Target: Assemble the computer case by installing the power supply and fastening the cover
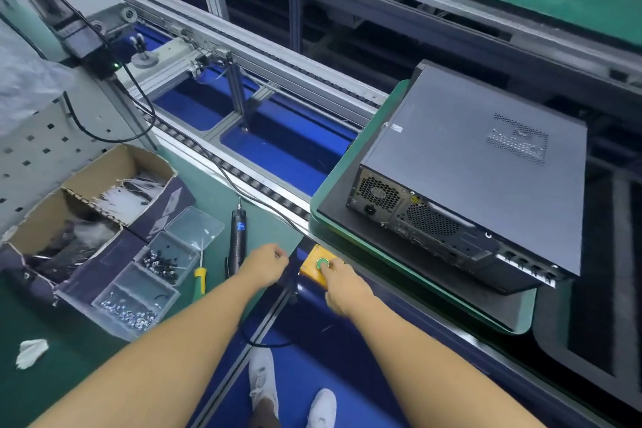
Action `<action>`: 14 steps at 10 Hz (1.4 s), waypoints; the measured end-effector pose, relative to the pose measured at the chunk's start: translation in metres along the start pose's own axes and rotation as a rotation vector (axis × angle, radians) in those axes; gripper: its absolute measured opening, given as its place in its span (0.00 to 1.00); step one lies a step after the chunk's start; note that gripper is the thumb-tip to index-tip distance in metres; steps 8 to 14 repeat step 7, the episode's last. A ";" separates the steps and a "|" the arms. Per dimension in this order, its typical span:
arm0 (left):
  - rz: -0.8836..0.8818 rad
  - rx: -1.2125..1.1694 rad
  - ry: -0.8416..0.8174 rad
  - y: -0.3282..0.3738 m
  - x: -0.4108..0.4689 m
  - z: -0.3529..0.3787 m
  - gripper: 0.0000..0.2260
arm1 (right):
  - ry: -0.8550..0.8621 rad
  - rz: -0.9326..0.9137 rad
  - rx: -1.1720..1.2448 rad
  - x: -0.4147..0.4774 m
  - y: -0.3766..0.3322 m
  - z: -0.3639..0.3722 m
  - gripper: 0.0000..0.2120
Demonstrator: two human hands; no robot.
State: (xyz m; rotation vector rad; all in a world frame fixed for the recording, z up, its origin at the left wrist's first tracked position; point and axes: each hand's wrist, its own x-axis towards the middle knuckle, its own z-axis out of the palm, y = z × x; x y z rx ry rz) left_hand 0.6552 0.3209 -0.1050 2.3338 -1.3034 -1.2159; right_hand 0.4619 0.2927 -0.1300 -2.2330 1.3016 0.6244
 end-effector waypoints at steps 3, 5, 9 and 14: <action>-0.045 -0.037 -0.031 -0.009 -0.001 0.018 0.07 | -0.019 0.092 -0.061 0.012 -0.007 -0.003 0.18; -0.050 0.000 -0.043 -0.013 -0.005 0.015 0.08 | -0.104 0.161 -0.022 0.014 -0.018 -0.023 0.13; -0.013 -0.063 0.011 0.001 -0.006 0.006 0.07 | 0.072 0.166 0.235 -0.006 -0.007 -0.036 0.21; -0.013 -0.063 0.011 0.001 -0.006 0.006 0.07 | 0.072 0.166 0.235 -0.006 -0.007 -0.036 0.21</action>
